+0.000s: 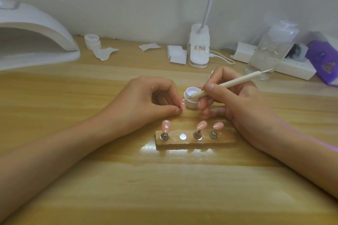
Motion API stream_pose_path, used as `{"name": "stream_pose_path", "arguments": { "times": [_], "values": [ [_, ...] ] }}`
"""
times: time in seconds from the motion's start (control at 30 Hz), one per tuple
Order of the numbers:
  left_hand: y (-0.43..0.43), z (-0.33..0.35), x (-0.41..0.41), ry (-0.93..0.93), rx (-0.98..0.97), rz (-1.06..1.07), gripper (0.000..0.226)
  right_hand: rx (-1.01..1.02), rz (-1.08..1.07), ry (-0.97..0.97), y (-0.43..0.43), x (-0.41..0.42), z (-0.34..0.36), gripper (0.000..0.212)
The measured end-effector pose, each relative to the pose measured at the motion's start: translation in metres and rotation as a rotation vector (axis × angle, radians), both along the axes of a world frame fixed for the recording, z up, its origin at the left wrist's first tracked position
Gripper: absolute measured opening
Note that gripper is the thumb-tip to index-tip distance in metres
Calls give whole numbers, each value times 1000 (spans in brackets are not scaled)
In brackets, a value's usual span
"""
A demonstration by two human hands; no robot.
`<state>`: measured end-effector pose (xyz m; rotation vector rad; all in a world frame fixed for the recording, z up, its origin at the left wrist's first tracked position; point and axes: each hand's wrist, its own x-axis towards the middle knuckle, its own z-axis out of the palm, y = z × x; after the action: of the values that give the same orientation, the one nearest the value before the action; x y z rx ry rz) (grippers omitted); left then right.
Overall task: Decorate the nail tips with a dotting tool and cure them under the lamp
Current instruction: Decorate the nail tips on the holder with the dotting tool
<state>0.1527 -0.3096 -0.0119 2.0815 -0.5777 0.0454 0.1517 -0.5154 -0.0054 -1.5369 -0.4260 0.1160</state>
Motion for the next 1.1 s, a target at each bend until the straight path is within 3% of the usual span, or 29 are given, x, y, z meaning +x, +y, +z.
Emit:
{"name": "stream_pose_path", "arguments": {
  "times": [1.1],
  "values": [
    [0, 0, 0, -10, 5, 9, 20, 21, 7, -21, -1, -1, 1, 20]
  ]
}}
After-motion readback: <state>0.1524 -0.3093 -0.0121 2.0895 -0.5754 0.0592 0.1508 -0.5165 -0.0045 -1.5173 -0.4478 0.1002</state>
